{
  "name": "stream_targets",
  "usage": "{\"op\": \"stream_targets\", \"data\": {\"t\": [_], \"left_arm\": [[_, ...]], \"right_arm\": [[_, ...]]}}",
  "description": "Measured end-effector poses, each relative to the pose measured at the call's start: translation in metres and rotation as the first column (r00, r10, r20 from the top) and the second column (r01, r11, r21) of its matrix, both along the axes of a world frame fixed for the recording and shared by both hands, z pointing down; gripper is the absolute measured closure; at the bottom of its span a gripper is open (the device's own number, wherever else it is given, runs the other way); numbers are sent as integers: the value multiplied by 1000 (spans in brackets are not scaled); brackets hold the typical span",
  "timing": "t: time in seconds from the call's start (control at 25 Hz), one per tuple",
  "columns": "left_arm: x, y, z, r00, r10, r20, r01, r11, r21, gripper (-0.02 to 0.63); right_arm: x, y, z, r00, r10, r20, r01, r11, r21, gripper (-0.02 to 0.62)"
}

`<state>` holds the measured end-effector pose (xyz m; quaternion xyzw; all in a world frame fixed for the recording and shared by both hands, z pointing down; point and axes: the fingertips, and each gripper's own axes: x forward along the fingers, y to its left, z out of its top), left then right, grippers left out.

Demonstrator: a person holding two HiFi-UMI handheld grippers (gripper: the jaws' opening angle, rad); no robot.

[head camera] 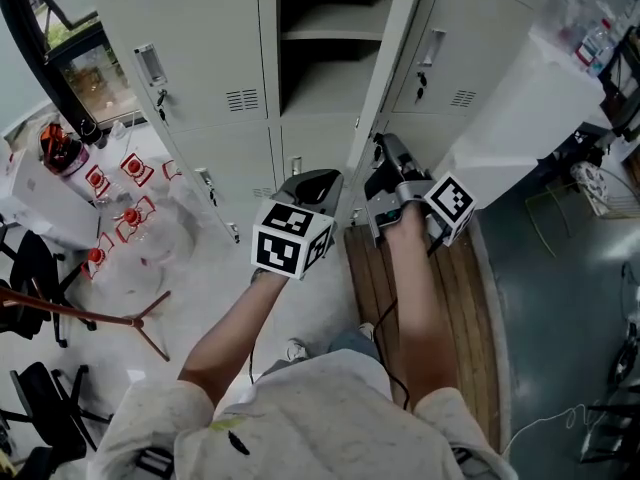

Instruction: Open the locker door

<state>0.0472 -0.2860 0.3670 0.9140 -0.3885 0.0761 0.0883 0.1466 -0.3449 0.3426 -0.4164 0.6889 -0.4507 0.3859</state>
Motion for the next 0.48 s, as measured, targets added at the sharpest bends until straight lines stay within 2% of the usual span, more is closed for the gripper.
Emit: {"op": "stream_targets", "data": {"t": [0.48], "left_arm": [[35,3,-5,1000,-7,23,6,1000,4,600]], "right_arm": [[37,7,1,999,-26,19,26,1000,8,563]]}}
